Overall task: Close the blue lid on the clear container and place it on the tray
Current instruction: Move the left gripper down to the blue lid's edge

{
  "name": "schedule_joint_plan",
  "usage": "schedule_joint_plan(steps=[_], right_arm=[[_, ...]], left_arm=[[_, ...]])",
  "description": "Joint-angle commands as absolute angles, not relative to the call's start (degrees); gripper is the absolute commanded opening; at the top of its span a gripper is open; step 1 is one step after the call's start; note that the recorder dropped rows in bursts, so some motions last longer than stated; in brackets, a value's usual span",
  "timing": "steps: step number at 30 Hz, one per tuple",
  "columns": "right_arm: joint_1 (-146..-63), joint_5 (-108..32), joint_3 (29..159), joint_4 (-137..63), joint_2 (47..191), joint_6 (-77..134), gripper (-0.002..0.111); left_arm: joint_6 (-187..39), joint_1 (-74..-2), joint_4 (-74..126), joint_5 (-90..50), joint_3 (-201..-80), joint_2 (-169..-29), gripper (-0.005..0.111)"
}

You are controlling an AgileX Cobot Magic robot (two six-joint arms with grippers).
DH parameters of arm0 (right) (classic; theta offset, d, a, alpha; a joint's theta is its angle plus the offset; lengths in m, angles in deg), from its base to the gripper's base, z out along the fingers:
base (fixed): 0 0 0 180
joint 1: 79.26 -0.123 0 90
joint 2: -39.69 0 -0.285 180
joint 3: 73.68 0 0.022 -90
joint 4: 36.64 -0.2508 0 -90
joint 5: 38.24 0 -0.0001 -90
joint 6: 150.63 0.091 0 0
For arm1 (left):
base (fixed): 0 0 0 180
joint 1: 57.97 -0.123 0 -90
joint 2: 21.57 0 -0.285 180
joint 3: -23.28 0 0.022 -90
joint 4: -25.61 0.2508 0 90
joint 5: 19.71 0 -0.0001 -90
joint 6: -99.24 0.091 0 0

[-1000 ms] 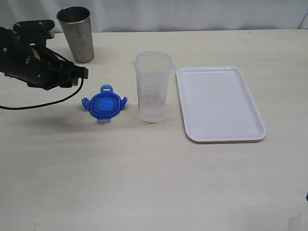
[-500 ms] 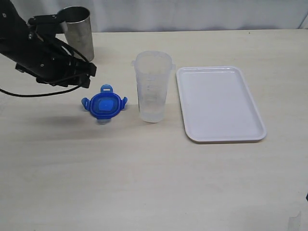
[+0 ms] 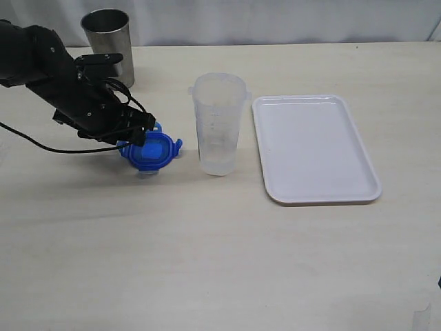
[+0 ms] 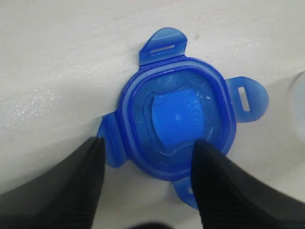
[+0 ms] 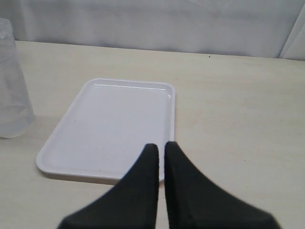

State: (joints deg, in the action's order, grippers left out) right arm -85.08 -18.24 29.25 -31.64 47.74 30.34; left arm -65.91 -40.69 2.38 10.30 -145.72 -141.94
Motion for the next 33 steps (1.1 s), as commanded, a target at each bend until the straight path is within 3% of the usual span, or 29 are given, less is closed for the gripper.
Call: schedule_joint_plan(steps=[1, 33], right_arm=[[-84.7, -18.4, 29.1, -31.7, 47.5, 30.0, 0.005], [-84.7, -18.4, 29.1, -31.7, 47.5, 30.0, 0.005]], left_arm=[[-65.5, -40.6, 2.8, 10.2, -146.3, -141.9, 0.051], [-68.8, -40.6, 5.3, 7.8, -146.0, -145.5, 0.051]])
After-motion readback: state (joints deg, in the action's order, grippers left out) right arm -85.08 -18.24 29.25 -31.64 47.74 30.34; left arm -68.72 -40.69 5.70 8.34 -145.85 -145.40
